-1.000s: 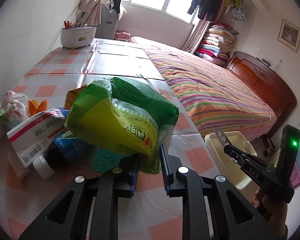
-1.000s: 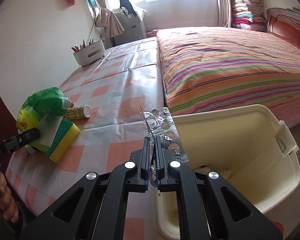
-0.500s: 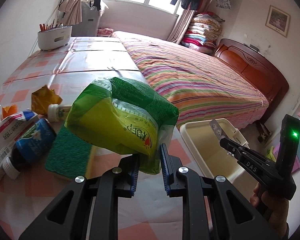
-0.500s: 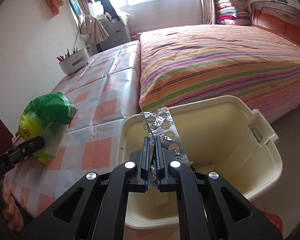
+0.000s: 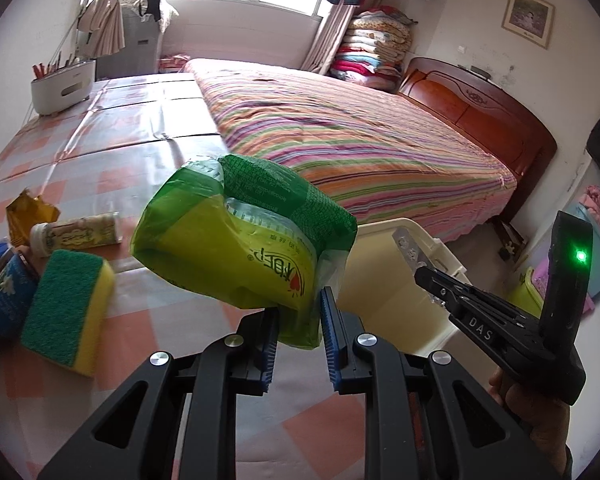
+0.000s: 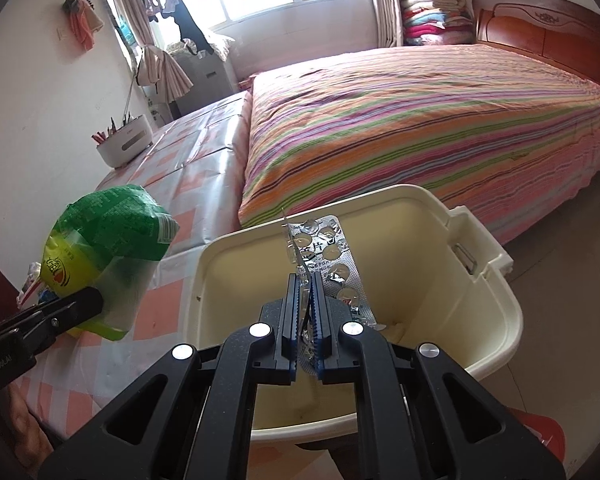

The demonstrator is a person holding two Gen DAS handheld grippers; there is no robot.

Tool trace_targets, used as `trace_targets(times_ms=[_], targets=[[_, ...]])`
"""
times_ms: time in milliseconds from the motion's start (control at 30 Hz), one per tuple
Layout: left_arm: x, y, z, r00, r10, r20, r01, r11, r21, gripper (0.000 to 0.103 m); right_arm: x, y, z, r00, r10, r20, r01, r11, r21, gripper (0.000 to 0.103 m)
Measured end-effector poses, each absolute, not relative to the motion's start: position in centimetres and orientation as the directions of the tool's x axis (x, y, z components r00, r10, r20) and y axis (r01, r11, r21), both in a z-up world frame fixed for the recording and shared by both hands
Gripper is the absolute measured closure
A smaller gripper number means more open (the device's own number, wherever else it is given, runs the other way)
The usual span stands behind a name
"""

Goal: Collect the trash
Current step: 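Carry both items over the cream bin and open both grippers to drop them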

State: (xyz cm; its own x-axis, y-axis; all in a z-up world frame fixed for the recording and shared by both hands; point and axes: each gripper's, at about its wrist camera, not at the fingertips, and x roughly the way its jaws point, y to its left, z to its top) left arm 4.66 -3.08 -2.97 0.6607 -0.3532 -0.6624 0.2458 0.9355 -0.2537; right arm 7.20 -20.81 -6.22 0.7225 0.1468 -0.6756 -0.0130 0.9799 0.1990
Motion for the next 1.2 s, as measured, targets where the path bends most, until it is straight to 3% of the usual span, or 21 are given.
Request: trace_targets(times_ms=[467,533,600,667,800,900,967,1067,1200], targets=[[6.0,-6.8,-3.1,0.634,-0.383,-0.672,0.297,0.923,-0.245,0.083,7.2,-22.8,-6.1,0.741,0.11,-0.663,0.05,0.975,0.217,0.094],[6.2,-7.1,-3.2,0.629,-0.383,-0.677,0.3,0.922,-0.243,0.083,7.1,-22.8,-6.0,0.744,0.107,-0.66,0.054,0.974,0.219,0.085],[6.3,-7.6,-3.3,0.623,-0.386,-0.68,0.306,0.921,-0.242,0.082,7.0,-23.0,-5.9,0.754,0.095,-0.65,0.07,0.972,0.222,0.056],[6.5,-7.9,-3.4,0.62,-0.386,-0.682,0.308,0.92,-0.241,0.081,6.7,-23.4,-5.6,0.766,0.087,-0.637,0.081,0.97,0.229,0.051],[6.7,-8.4,-3.6,0.61,-0.393,-0.689,0.317,0.917,-0.242,0.08,6.4,-24.0,-5.3,0.78,0.088,-0.619,0.101,0.959,0.263,0.025],[6.8,-8.5,-3.7,0.606,-0.392,-0.692,0.318,0.917,-0.241,0.08,5.8,-25.1,-4.6,0.812,0.06,-0.581,0.137,0.947,0.289,0.012],[6.8,-8.7,-3.7,0.604,-0.394,-0.693,0.319,0.916,-0.242,0.08,5.3,-25.7,-4.1,0.835,0.011,-0.55,0.178,0.941,0.289,0.006],[6.9,-9.0,-3.6,0.606,-0.389,-0.695,0.321,0.918,-0.233,0.079,4.9,-26.6,-3.8,0.855,0.005,-0.519,0.204,0.917,0.344,0.006],[7.0,-9.5,-3.8,0.612,-0.376,-0.696,0.319,0.922,-0.217,0.068,4.8,-27.1,-4.0,0.856,0.025,-0.517,0.204,0.901,0.382,0.006]])
